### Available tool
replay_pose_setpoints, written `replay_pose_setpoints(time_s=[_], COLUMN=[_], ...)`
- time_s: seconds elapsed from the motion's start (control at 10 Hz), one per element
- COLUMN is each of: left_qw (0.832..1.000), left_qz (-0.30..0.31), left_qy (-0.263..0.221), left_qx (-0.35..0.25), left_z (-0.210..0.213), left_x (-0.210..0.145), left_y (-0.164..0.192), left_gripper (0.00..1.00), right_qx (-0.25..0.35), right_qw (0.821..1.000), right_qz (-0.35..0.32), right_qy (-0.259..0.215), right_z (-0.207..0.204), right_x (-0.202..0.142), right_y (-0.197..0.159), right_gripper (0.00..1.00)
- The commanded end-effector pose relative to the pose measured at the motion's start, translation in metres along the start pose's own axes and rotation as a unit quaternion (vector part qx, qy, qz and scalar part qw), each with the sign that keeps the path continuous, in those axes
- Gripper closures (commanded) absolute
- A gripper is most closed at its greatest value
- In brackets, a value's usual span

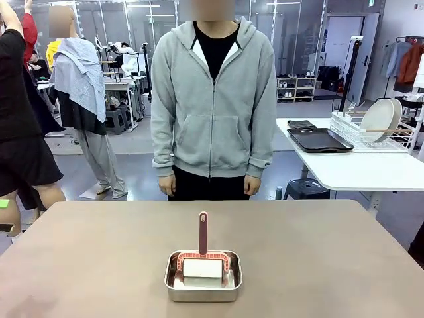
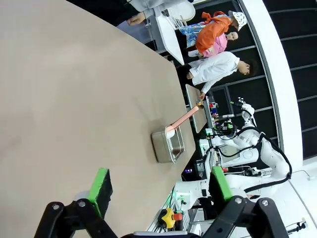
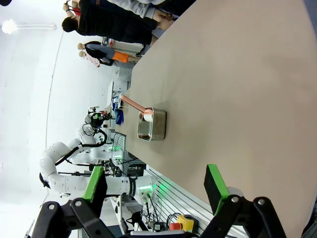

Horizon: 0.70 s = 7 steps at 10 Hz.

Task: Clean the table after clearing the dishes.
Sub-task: Place the Lint Roller back on top of the Airtight Container.

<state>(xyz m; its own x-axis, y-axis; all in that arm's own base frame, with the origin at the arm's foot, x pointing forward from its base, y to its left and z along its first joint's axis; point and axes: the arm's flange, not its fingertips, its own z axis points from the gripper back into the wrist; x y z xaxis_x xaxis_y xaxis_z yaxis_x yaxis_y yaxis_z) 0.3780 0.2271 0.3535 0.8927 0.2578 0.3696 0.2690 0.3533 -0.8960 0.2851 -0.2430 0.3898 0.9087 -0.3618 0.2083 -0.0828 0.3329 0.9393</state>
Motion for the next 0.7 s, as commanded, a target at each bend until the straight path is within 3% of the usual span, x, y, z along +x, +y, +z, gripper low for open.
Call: replay_pose_setpoints(time_s=[0.0,0.6], left_qw=[1.000,1.000], left_qz=[-0.007,-0.007], left_qy=[0.005,0.005], left_qx=[-0.005,-0.005], left_z=[0.0045,0.0045], left_x=[-0.0045,-0.0045], left_y=[-0.0013,-0.0013], left_gripper=[0.00,0.00], right_qx=[0.001,0.001], right_qw=[1.000,1.000], right_qz=[0.004,0.004], right_qy=[-0.009,-0.009], right_z=[-0.0022,-0.0022], right_x=[0.0004,0.0004], right_y=[0.0011,0.0011], right_gripper=[0.00,0.00])
